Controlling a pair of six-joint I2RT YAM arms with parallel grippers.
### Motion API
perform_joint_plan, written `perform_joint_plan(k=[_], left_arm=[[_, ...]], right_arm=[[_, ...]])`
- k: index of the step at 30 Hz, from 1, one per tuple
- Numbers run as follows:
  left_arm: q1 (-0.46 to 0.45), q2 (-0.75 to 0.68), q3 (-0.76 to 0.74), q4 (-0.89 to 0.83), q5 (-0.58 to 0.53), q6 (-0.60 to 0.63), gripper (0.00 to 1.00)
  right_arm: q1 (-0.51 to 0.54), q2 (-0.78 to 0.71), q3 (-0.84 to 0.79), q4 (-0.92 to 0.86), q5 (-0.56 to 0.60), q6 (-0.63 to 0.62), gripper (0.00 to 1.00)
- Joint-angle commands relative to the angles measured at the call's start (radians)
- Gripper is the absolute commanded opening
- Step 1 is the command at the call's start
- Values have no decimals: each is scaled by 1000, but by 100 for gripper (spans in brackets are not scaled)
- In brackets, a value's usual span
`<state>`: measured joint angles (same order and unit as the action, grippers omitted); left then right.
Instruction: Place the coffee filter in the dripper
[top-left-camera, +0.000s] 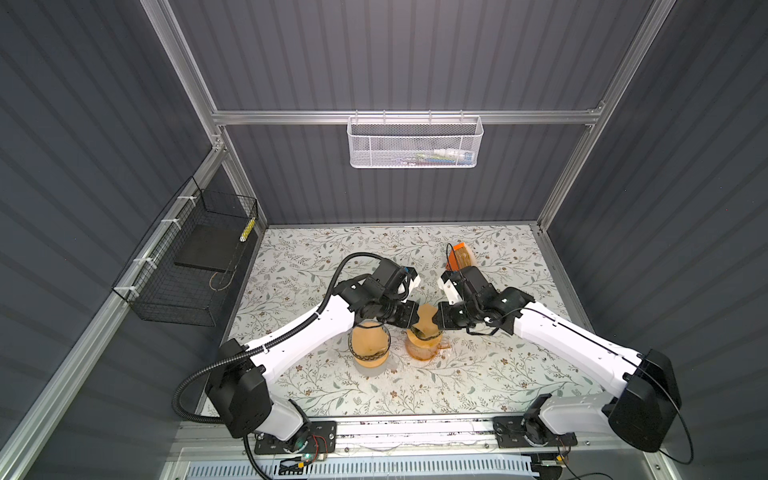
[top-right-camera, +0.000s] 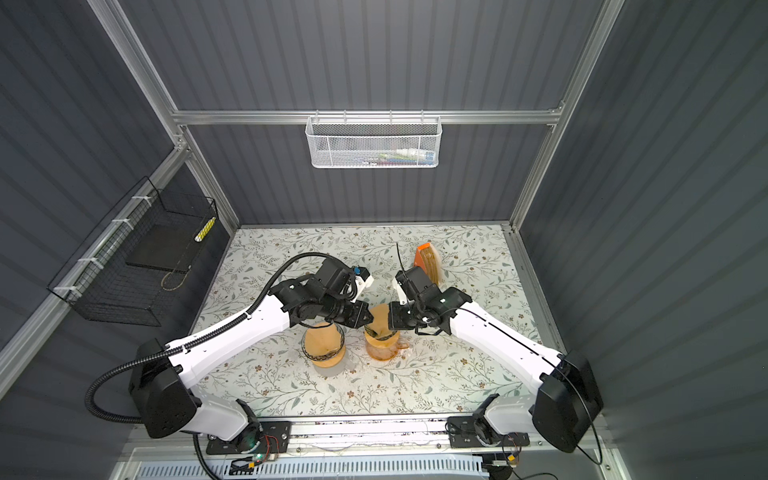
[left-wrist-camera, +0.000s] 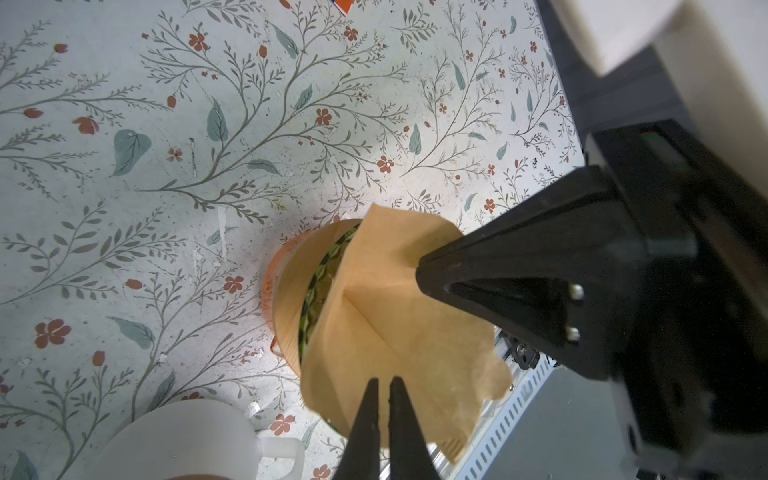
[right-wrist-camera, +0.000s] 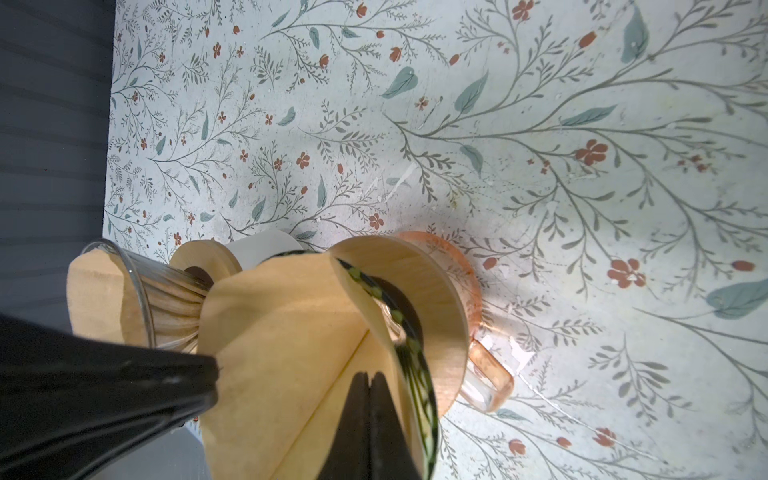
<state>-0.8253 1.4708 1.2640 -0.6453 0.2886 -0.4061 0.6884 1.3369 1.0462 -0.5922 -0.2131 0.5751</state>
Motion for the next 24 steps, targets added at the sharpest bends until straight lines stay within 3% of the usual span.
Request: perform_joint_plan(k=[1, 24], left_arm=[[-3, -38, 8, -45, 5, 10, 10], [-4, -13, -38, -25, -9, 13, 9]], right_arm=[[8, 11, 28, -2, 7, -10, 0], [20, -24, 69, -58, 21, -10, 0]])
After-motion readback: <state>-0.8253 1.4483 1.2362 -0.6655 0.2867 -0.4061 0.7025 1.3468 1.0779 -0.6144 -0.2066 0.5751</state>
